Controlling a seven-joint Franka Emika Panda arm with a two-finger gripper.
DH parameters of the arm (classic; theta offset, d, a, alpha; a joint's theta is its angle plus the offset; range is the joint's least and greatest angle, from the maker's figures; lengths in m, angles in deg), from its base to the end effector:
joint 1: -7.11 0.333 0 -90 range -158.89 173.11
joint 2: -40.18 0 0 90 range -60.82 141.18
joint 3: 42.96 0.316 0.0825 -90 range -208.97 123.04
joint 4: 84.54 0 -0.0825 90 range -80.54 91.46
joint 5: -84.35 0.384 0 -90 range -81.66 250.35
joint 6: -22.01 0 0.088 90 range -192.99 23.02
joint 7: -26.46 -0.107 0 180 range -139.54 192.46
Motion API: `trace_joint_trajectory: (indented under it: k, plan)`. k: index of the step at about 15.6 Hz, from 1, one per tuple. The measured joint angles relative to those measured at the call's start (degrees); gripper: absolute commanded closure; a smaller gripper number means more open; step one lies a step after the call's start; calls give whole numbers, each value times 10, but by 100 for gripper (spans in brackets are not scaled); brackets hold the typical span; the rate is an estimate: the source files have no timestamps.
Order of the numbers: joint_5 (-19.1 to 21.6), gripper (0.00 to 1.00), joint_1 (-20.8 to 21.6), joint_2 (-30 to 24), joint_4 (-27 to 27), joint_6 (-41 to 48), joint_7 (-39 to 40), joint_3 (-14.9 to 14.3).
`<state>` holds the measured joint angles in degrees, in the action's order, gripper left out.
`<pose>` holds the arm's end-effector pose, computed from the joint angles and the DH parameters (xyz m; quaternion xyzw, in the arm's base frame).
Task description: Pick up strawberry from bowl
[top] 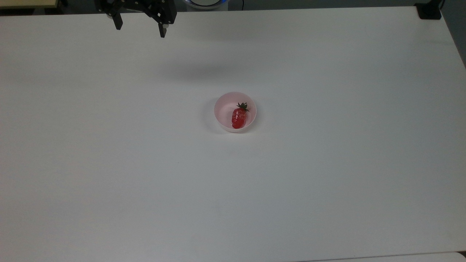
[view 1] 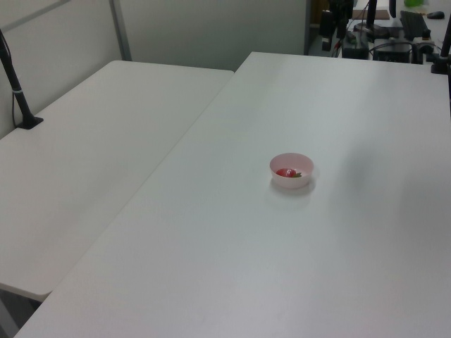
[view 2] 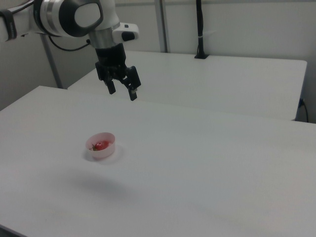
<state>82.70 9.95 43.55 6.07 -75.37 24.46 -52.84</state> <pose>0.5793 -0.0714 0.5982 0.9964 -0.0770 0.0292 0.0207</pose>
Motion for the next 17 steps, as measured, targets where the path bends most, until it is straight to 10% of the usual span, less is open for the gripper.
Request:
trace_joint_trajectory:
  k: [17]
  plan:
    - [0, 0, -3, 1, 0, 0, 7, 0]
